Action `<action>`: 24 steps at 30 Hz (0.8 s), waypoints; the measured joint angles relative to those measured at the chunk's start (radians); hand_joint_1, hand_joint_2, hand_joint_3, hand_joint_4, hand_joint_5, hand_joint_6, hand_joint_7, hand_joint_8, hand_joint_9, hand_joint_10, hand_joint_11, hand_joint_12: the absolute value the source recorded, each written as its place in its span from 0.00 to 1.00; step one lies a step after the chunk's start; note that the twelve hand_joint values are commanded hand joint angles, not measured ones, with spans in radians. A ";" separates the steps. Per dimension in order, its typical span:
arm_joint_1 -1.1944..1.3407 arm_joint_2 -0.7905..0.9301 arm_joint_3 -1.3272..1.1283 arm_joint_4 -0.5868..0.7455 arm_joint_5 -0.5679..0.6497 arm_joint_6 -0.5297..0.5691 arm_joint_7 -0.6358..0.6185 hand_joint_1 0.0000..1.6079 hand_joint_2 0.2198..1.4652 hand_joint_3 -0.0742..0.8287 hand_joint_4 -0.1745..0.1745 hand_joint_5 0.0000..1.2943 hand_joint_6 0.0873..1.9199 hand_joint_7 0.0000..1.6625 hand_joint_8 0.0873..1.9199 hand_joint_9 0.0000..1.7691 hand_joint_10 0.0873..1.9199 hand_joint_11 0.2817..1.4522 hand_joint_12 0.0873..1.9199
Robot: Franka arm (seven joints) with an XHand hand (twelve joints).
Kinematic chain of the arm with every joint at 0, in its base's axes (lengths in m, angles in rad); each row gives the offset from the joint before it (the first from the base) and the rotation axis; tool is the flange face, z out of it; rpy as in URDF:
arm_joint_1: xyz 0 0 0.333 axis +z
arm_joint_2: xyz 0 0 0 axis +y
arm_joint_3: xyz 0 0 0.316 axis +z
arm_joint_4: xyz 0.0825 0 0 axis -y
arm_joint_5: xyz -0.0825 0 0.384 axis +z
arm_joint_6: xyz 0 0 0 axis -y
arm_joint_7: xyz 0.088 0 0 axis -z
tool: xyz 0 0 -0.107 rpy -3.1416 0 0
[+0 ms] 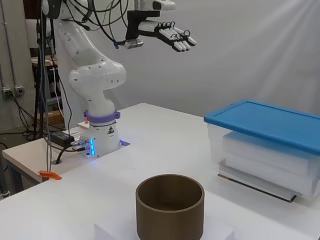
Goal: Teleoperate dual arm-hand system to remove items from a box
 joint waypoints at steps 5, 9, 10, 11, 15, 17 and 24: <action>-0.017 -0.216 -0.034 -0.068 -0.003 -0.043 -0.022 0.05 0.57 0.08 0.60 0.22 0.00 0.26 0.00 0.25 0.00 0.14 0.00; -0.015 -0.313 -0.018 -0.040 -0.014 -0.044 -0.021 0.10 0.56 0.08 0.59 0.21 0.00 0.27 0.00 0.29 0.00 0.16 0.00; -0.014 -0.285 -0.017 -0.021 -0.016 -0.044 -0.025 0.12 0.58 0.08 0.56 0.21 0.00 0.29 0.00 0.32 0.00 0.17 0.00; -0.012 -0.231 -0.016 0.001 -0.018 -0.043 -0.029 0.13 0.59 0.09 0.54 0.20 0.00 0.29 0.00 0.32 0.00 0.16 0.00; -0.012 0.137 0.000 0.116 -0.050 -0.024 -0.031 0.12 0.58 0.07 0.59 0.19 0.00 0.25 0.00 0.28 0.00 0.13 0.00; -0.009 0.339 0.010 0.178 -0.083 -0.009 -0.012 0.10 0.57 0.07 0.70 0.20 0.00 0.21 0.00 0.23 0.00 0.11 0.00; 0.023 0.554 0.220 0.215 -0.514 0.139 0.059 0.01 0.53 0.06 0.77 0.18 0.00 0.19 0.00 0.20 0.00 0.09 0.00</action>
